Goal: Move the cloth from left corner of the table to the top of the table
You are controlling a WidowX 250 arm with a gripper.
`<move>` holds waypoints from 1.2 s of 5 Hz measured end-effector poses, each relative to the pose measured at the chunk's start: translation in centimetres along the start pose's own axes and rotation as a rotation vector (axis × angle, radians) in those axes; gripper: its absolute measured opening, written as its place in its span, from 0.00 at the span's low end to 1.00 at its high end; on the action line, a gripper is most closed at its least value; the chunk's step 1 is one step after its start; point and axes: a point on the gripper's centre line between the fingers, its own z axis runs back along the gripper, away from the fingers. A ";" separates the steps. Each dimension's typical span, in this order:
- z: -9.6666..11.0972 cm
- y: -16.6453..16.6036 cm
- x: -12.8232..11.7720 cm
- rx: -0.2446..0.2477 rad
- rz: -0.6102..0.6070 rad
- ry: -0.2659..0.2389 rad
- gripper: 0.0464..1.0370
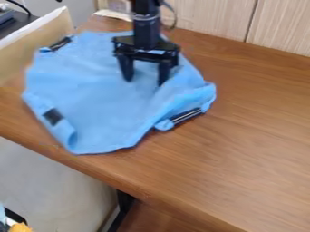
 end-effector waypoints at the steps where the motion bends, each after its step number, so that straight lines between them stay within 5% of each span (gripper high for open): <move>1: 0.0 -2.7 0.8 -0.016 -0.053 0.001 0.96; 3: 0.1 -7.4 1.2 -0.029 -0.163 0.002 0.96; 6: 0.9 -7.0 1.4 -0.030 -0.160 0.015 0.96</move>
